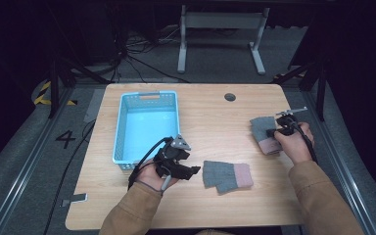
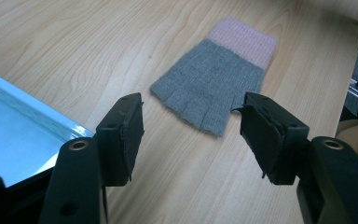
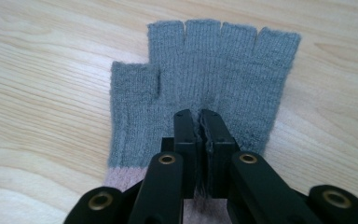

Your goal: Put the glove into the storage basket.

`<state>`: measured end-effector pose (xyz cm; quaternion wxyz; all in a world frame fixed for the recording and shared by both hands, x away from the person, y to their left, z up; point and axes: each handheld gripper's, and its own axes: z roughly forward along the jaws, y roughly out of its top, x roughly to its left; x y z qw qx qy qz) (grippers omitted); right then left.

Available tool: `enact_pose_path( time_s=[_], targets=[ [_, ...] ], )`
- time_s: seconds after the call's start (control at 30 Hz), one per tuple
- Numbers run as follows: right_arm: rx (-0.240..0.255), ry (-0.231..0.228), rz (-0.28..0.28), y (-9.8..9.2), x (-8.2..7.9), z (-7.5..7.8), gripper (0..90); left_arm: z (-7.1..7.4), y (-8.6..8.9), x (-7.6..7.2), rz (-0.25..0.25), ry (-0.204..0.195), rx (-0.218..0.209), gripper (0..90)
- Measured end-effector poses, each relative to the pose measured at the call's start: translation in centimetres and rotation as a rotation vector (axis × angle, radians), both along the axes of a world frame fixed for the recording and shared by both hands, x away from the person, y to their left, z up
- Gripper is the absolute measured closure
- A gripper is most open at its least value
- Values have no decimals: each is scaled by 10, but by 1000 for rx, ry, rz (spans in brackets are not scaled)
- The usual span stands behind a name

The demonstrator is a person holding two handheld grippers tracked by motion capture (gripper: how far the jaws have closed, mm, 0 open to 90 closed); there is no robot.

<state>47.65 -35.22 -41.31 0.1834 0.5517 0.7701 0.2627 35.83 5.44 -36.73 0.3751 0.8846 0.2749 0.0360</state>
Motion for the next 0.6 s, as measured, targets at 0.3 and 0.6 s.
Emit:
enact_pose_path(
  time_s=[0.3,0.6],
  targets=[
    [11,-35,43,5,-13,23,863,1,0,-1,3,-2,-2,397],
    [20,-48,149,15,-30,44,862,2,1,-1,3,0,-2,397]
  ],
)
